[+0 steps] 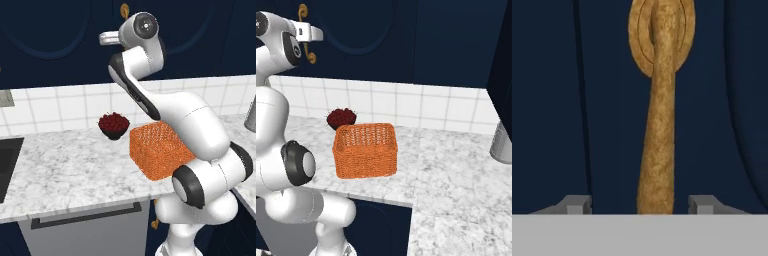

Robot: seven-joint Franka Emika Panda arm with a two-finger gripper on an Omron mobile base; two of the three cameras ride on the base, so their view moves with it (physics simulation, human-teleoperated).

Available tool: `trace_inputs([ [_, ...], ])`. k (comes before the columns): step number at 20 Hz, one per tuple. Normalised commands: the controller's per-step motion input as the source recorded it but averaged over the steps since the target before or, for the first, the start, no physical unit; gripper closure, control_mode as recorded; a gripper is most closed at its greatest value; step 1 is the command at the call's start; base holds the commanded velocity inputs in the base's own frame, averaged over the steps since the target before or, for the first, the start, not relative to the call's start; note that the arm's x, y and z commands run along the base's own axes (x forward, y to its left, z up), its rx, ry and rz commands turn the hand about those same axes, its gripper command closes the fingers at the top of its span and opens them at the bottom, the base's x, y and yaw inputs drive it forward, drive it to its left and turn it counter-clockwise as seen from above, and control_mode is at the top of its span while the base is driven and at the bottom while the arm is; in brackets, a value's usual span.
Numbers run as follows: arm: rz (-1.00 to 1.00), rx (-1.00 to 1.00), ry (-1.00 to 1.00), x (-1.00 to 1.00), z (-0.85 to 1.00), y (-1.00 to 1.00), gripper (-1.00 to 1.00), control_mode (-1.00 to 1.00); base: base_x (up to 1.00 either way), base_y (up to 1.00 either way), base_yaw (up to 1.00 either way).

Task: Open the cabinet, pick up the bread from the cabinet and place it in the basket. Then move the basket to the dining counter.

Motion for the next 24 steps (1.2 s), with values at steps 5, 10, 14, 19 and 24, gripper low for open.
trace_inputs([
  [5, 0.00, 0.05, -0.04, -0.32, -0.03, -1.00, 1.00, -1.00, 0.00, 0.00, 0.00],
  [10, -0.03, 0.00, 0.01, -0.50, -0.01, -1.00, 1.00, -1.00, 0.00, 0.00, 0.00],
  [14, -0.06, 0.01, 0.04, -0.72, 0.00, -1.00, 1.00, -1.00, 0.00, 0.00, 0.00],
  [19, -0.07, 0.04, 0.03, -0.92, 0.00, -1.00, 1.00, -1.00, 0.00, 0.00, 0.00],
  [24, 0.00, 0.14, 0.00, -1.00, 0.00, -1.00, 1.00, -1.00, 0.00, 0.00, 0.00],
])
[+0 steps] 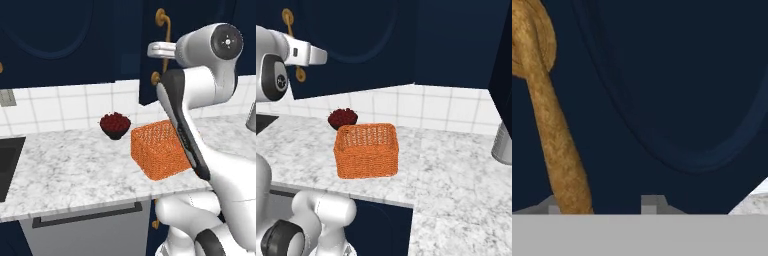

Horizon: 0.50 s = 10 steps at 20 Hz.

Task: Open the cabinet, pick up the bread from the cabinet and place it in the basket. Then move the basket to the dining counter.

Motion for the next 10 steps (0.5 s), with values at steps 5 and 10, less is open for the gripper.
trace_inputs([
  [5, 0.00, 0.16, 0.00, -1.00, 0.00, -1.00, 1.00, -1.00, 0.00, 0.00, 0.00],
  [10, -0.04, 0.13, 0.01, -0.92, 0.03, -1.00, 1.00, -1.00, 0.00, 0.00, 0.00],
])
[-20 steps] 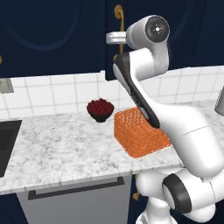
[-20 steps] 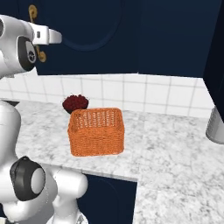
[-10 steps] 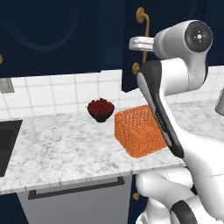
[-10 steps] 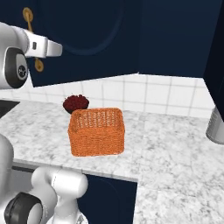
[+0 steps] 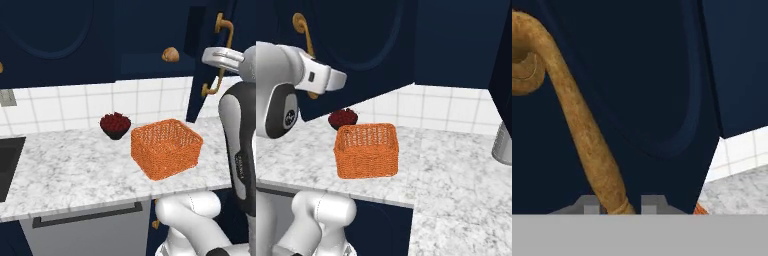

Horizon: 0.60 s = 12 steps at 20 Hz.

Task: Open the cabinet, pick up the bread from the cabinet and place it in the basket. Then move the basket to the dining counter.

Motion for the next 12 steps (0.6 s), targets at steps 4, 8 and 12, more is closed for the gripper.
trace_inputs([
  [4, -0.16, 0.10, 0.01, -0.88, 0.13, -0.98, 1.00, -1.00, 0.00, 0.00, 0.00],
  [8, -0.06, 0.00, -0.25, -1.00, 0.19, 0.31, 1.00, -1.00, 0.00, 0.00, 0.00],
  [12, -0.10, -0.09, -0.35, -1.00, 0.01, 1.00, 1.00, -1.00, 0.00, 0.00, 0.00],
])
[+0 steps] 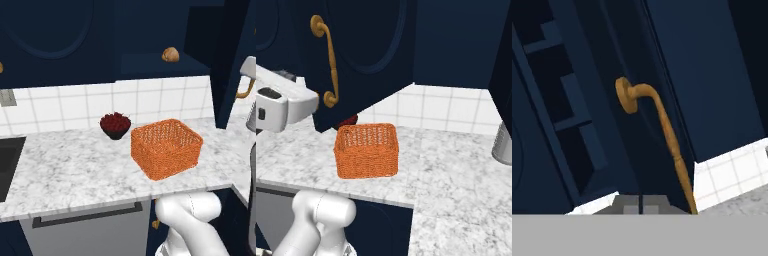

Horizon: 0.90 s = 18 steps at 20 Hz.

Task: Open the cabinet, pick up the bread from the cabinet and place it in the basket. Then move the basket to the dining counter.

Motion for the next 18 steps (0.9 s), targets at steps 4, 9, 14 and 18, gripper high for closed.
trace_inputs([
  [4, -0.14, -0.17, -0.28, -0.81, 0.04, 1.00, 1.00, -1.00, 0.00, 0.00, 0.00],
  [9, -0.30, -0.23, -0.04, 0.10, -0.13, 0.98, 1.00, -1.00, 0.00, 0.00, 0.00],
  [14, -0.42, -0.12, 0.01, 0.69, -0.49, 0.43, 1.00, -1.00, 0.00, 0.00, 0.00],
  [18, -0.46, 0.00, 0.00, 0.65, -0.42, -0.15, 1.00, -1.00, 0.00, 0.00, 0.00],
])
